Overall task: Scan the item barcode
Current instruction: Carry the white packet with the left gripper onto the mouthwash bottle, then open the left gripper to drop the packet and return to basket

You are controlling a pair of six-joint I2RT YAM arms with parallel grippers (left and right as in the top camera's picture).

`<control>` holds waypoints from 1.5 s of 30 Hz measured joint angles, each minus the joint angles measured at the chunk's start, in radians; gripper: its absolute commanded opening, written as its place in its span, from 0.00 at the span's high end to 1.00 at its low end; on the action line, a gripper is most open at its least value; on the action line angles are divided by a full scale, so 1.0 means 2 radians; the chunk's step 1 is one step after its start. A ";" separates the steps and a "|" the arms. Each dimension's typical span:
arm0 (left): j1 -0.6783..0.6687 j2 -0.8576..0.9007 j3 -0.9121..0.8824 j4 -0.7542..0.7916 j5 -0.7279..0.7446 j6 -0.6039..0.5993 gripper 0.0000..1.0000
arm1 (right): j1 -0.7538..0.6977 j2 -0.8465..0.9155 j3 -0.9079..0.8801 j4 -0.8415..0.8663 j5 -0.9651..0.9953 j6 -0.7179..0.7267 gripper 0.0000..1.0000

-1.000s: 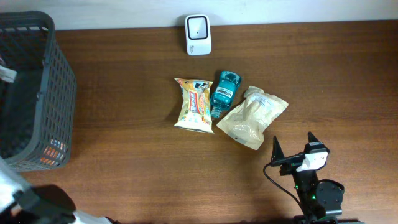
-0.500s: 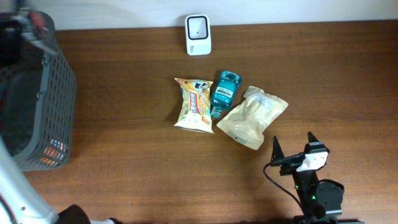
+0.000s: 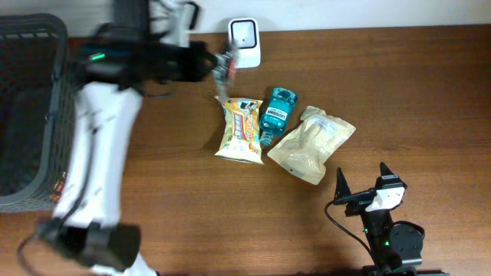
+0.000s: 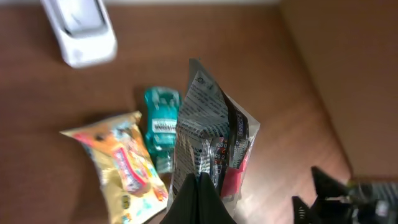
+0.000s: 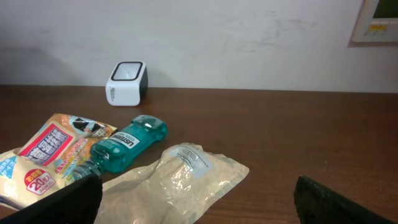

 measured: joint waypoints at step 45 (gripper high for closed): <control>0.001 -0.045 0.015 -0.110 -0.194 0.004 0.01 | 0.000 0.000 0.000 0.000 0.000 0.000 0.02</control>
